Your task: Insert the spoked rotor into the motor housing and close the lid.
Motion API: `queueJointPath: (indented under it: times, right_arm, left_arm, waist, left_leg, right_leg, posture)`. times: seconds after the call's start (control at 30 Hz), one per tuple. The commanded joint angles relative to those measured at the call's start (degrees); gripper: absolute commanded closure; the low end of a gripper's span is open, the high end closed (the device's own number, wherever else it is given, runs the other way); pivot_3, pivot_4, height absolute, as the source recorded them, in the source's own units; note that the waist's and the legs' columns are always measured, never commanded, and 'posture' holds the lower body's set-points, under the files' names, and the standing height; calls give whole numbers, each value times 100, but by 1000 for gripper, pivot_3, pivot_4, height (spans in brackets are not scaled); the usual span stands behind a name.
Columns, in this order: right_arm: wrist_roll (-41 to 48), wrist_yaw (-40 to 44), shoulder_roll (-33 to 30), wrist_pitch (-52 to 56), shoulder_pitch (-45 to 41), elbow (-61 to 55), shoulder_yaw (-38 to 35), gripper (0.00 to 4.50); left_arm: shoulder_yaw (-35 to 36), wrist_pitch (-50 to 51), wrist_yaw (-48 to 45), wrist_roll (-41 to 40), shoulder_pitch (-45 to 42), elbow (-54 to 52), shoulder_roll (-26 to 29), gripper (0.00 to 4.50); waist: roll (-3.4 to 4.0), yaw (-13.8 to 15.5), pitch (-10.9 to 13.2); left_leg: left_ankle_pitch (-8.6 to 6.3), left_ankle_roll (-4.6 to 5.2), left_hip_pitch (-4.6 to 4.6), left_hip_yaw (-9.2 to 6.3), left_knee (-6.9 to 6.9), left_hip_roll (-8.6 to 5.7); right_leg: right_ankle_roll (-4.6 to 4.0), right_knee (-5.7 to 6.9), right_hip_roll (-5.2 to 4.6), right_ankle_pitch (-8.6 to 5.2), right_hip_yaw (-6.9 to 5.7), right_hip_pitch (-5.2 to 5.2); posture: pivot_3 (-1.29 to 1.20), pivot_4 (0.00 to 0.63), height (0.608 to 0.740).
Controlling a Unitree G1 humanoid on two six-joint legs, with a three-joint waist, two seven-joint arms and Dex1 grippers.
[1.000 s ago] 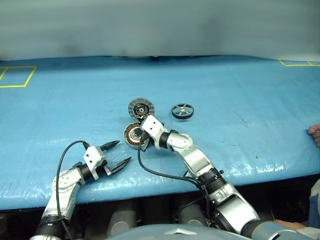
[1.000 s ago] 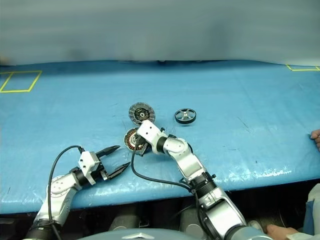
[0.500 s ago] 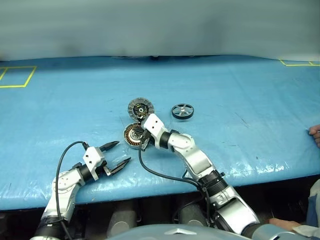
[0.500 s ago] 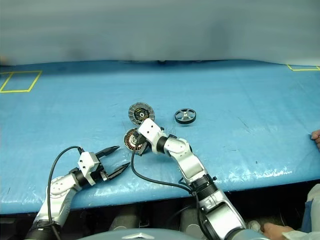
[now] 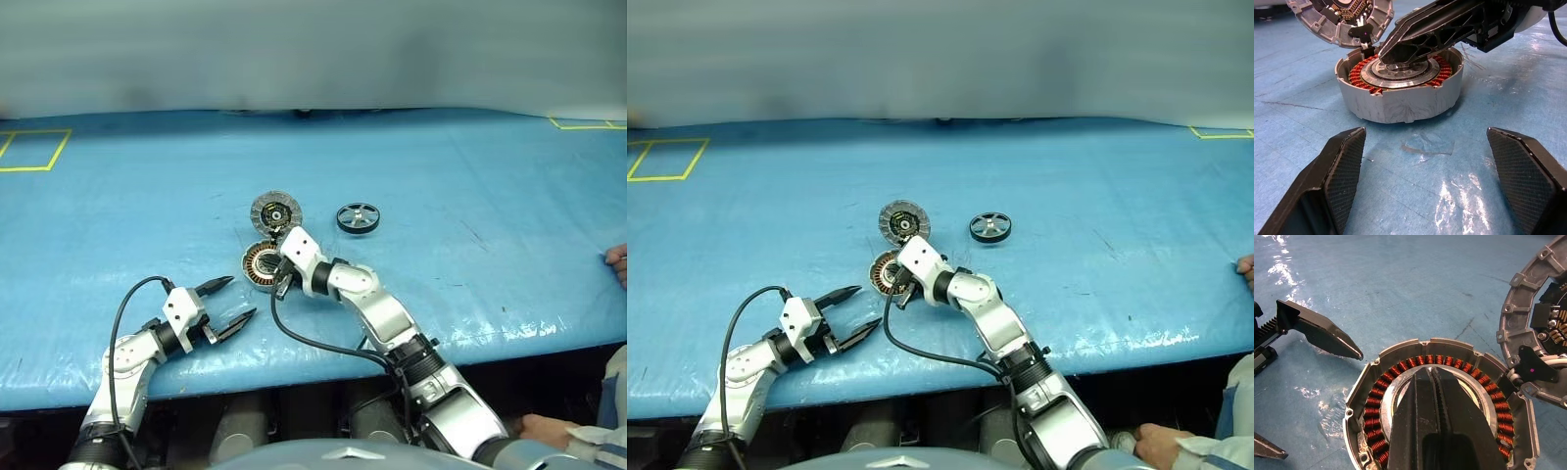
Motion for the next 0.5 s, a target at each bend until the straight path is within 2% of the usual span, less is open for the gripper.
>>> queueJointPath:
  times: [0.03, 0.33, 0.5]
  right_arm:
    - [-127, 18, -2, 71, -11, 66, 136, 4460]
    - [-867, -237, -305, 415, -99, 117, 541, 4460]
    - [-752, -252, -269, 371, -92, -9, 428, 4460]
  left_arm:
    - [66, -53, 14, 13, 55, 91, -18, 280]
    - [60, -85, 14, 8, 60, 145, -27, 280]
    - [65, -94, 7, -9, 70, 162, -32, 280]
  waist:
    - [0, -3, 0]
    - [1, -5, -2]
    - [2, -1, -6]
  left_leg:
    - [0, 0, 0, 0, 0, 0]
    - [0, -2, 5, 0, -1, 3]
    - [0, -4, 6, 0, -1, 6]
  right_leg:
    - [0, 0, 0, 0, 0, 0]
    - [-1, 0, -1, -1, -1, 2]
    - [-1, 1, -5, -2, -11, 2]
  posture:
    - [0, 150, 740]
    - [0, 150, 740]
    - [0, 150, 740]
